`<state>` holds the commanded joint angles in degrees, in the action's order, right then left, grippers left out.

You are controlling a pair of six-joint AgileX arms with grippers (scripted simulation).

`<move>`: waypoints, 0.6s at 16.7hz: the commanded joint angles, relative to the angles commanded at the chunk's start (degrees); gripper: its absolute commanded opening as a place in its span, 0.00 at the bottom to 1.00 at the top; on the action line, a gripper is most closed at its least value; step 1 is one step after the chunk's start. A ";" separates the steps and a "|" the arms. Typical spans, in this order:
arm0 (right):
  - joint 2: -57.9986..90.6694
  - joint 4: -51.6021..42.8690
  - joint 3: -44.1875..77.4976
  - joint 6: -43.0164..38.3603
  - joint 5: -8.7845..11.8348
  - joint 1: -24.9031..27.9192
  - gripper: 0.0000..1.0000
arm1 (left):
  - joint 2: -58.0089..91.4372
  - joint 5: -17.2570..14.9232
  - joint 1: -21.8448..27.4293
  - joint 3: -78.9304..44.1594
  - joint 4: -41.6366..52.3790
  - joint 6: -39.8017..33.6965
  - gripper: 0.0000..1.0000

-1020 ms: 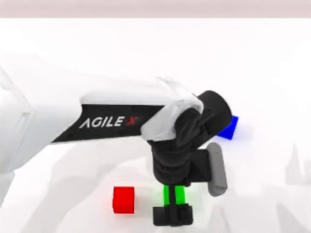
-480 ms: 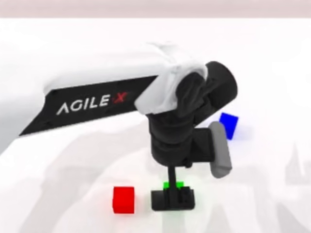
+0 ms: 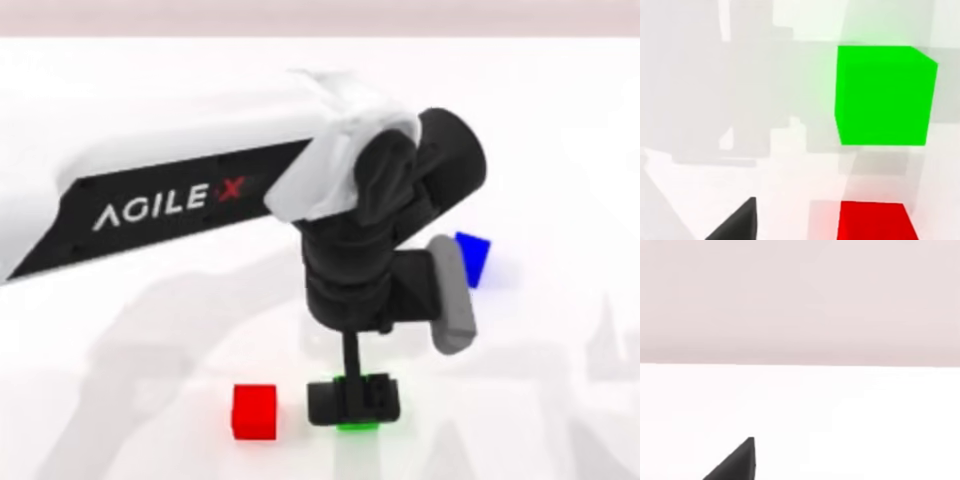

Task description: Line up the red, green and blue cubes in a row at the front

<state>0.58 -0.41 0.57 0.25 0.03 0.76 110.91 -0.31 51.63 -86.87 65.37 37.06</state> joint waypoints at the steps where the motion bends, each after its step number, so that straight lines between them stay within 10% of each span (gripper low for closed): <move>1: 1.18 -0.83 1.17 0.52 0.05 0.36 1.00 | -1.02 0.05 -0.64 1.02 -0.70 -0.36 1.00; 10: 38.89 -22.62 34.80 13.90 -0.16 8.12 1.00 | -32.62 1.13 -17.46 28.35 -18.64 -11.06 1.00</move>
<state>39.47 -23.03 35.38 14.15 -0.12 8.88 78.30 0.82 34.17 -58.52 46.72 26.00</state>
